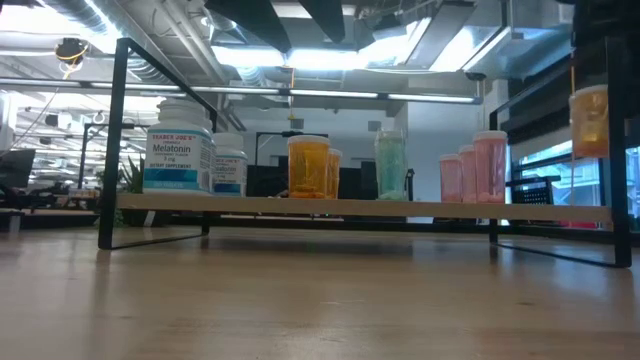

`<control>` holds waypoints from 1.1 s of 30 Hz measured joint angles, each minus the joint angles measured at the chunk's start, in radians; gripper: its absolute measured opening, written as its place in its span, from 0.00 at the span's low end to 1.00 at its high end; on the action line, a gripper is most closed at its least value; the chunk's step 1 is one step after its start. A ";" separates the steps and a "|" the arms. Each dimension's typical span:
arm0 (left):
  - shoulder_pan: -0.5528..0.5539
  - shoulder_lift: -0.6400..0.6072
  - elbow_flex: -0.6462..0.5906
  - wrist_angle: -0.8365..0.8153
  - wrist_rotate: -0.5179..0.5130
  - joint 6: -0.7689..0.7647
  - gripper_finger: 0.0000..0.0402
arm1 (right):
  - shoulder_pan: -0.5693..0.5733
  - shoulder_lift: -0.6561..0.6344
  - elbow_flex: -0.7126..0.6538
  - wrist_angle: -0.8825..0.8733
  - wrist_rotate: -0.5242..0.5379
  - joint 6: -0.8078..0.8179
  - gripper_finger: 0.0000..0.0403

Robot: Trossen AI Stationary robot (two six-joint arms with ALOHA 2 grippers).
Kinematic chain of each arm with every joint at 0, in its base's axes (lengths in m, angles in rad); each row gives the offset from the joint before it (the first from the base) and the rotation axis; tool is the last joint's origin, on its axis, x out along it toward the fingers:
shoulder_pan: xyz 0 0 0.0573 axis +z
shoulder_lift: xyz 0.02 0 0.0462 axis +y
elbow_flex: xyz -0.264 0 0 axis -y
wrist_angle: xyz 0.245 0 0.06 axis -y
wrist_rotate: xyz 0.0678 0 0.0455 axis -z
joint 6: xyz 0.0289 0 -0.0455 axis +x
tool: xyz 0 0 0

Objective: Pick and place medicine bottles onto shelf by color
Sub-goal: Put the orange pill bottle on the shelf aligned with the other orange pill bottle

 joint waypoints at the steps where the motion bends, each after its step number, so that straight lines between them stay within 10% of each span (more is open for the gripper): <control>1: 0.000 0.000 0.000 0.001 0.000 0.000 0.81 | 0.022 0.015 0.000 0.009 -0.006 0.006 0.43; 19: 0.000 0.000 0.000 0.096 0.000 0.020 0.81 | 0.349 0.299 0.000 0.276 -0.063 0.172 0.43; 33: -0.012 0.000 0.000 0.070 0.000 0.184 0.81 | 0.361 0.603 0.014 0.638 -0.086 0.112 0.43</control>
